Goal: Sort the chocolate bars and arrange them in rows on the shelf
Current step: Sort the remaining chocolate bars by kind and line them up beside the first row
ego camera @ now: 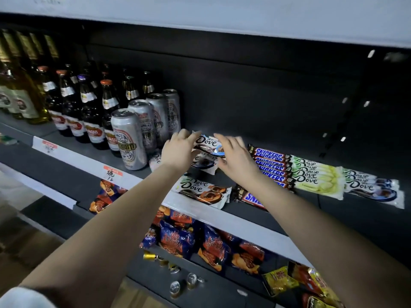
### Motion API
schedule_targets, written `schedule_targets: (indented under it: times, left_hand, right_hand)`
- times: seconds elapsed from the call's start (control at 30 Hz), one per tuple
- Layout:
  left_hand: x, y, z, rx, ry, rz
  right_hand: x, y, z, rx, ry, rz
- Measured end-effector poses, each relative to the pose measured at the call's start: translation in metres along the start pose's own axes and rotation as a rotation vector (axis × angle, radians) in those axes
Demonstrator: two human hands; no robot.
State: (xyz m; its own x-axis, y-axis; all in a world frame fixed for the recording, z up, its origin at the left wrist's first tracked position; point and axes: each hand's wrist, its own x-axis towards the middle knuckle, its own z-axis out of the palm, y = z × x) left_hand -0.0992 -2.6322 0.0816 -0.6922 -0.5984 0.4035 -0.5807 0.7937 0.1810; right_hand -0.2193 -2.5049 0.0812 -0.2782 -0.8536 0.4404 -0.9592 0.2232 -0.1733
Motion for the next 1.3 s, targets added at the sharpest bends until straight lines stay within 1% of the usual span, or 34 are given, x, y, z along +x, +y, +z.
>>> schedule_targets:
  times: [0.13, 0.27, 0.33, 0.47, 0.6, 0.77, 0.93, 1.1, 1.2, 1.3]
  left_hand:
    - [0.01, 0.043, 0.0, 0.039, 0.034, 0.06]
    - [0.016, 0.093, 0.012, 0.013, 0.077, 0.131]
    - [0.017, 0.121, 0.02, -0.016, 0.067, 0.167]
    - [0.015, 0.173, 0.038, -0.049, 0.041, 0.265]
    - [0.011, 0.223, 0.049, -0.08, 0.009, 0.371]
    - [-0.001, 0.289, 0.069, -0.133, -0.066, 0.472]
    - [-0.023, 0.333, 0.095, -0.157, -0.114, 0.539]
    - [-0.034, 0.35, 0.118, -0.129, -0.111, 0.583]
    - [-0.035, 0.353, 0.125, -0.157, -0.102, 0.558]
    - [-0.035, 0.352, 0.131, -0.193, -0.108, 0.526]
  right_hand:
    - [-0.023, 0.032, -0.025, -0.064, 0.036, 0.013]
    - [-0.052, 0.07, -0.051, -0.166, 0.049, 0.077]
    - [-0.069, 0.089, -0.064, -0.219, 0.049, 0.113]
    - [-0.103, 0.123, -0.088, -0.334, -0.009, 0.218]
    - [-0.141, 0.151, -0.106, -0.397, -0.029, 0.326]
    - [-0.195, 0.186, -0.124, -0.39, -0.007, 0.466]
    - [-0.238, 0.212, -0.129, -0.367, 0.005, 0.555]
    - [-0.263, 0.229, -0.119, -0.336, -0.012, 0.615]
    - [-0.267, 0.238, -0.115, -0.253, 0.041, 0.659]
    - [-0.267, 0.246, -0.112, -0.197, 0.043, 0.66]
